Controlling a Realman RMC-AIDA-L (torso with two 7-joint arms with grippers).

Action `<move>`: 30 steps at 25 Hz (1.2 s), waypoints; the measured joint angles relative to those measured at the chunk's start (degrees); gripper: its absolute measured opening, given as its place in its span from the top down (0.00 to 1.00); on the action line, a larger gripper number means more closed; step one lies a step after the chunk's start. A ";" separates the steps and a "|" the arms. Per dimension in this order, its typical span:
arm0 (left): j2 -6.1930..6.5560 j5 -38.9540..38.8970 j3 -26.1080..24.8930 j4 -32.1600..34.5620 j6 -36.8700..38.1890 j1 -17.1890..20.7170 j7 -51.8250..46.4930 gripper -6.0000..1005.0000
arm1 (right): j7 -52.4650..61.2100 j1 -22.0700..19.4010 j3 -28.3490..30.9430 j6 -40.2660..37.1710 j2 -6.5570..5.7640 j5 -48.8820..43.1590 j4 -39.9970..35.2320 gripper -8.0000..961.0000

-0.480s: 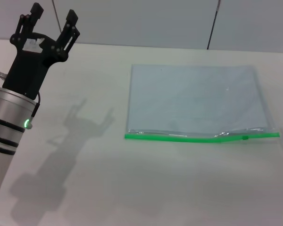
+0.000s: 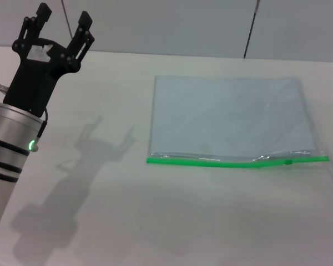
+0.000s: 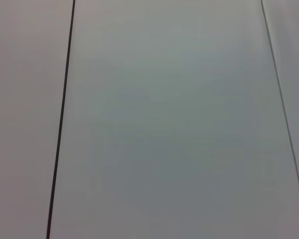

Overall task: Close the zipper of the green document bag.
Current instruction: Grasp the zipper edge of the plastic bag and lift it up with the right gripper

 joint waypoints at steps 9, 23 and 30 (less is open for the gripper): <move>0.13 -0.11 -0.35 0.21 -0.03 0.41 0.00 0.18 | -6.66 -0.10 -2.71 1.02 -0.01 -0.13 6.40 0.17; 0.25 -1.67 -0.70 0.51 -0.09 1.35 0.05 0.18 | -37.48 -6.05 -4.41 10.52 0.65 -0.09 5.95 0.17; 0.27 -1.91 -0.70 0.57 -0.09 1.76 0.09 0.18 | -49.24 -7.36 -3.74 17.08 0.69 1.09 4.02 0.17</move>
